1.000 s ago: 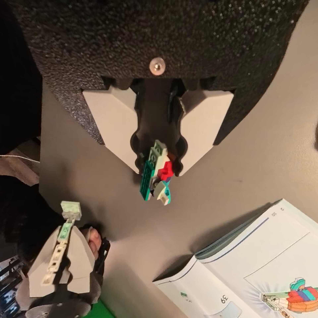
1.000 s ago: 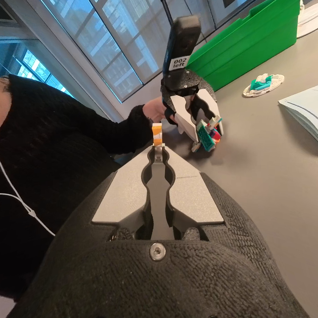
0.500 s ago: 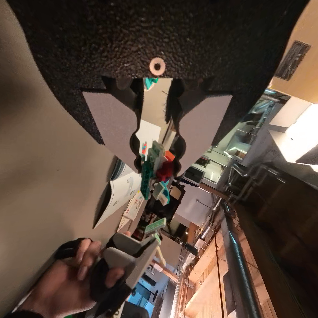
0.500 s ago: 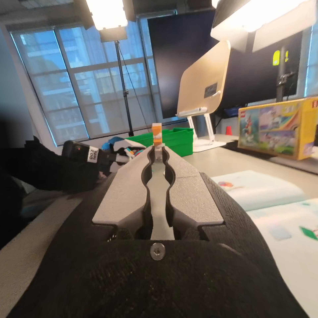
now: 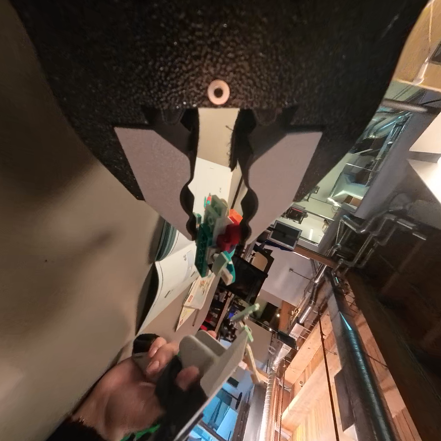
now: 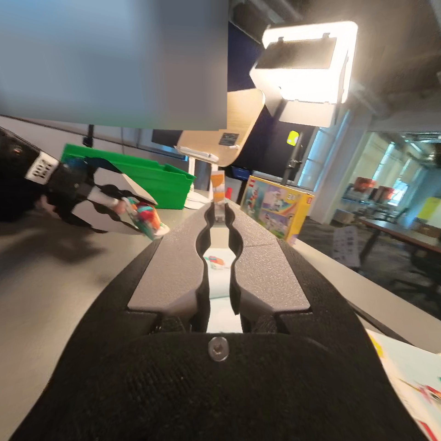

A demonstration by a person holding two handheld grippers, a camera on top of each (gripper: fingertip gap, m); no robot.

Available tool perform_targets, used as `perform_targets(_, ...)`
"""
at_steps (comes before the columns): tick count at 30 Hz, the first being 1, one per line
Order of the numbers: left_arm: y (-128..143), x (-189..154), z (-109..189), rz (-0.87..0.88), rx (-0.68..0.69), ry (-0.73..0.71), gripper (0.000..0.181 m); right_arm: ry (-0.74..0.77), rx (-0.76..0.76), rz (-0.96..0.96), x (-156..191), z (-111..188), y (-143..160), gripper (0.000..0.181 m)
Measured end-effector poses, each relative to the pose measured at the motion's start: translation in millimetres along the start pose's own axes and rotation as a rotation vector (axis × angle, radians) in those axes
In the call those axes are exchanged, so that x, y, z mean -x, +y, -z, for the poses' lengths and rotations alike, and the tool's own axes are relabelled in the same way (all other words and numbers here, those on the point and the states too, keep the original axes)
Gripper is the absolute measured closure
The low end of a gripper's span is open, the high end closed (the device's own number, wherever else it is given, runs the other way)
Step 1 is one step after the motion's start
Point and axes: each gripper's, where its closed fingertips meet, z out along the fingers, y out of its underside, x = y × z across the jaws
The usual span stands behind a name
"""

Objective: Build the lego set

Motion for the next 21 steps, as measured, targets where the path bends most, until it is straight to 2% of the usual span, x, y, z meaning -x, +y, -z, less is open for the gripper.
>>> perform_targets(4,-5,-2,2,0.036,-0.037,0.025,0.147,0.079,0.045,0.050,-16,2,7,0.175)
perform_targets(14,4,-2,0,0.085,-0.009,0.041,0.147,0.125,0.078,0.021,-27,3,16,0.175)
perform_targets(21,9,-11,-3,0.058,0.006,0.096,0.147,0.146,0.099,0.033,-30,3,20,0.175)
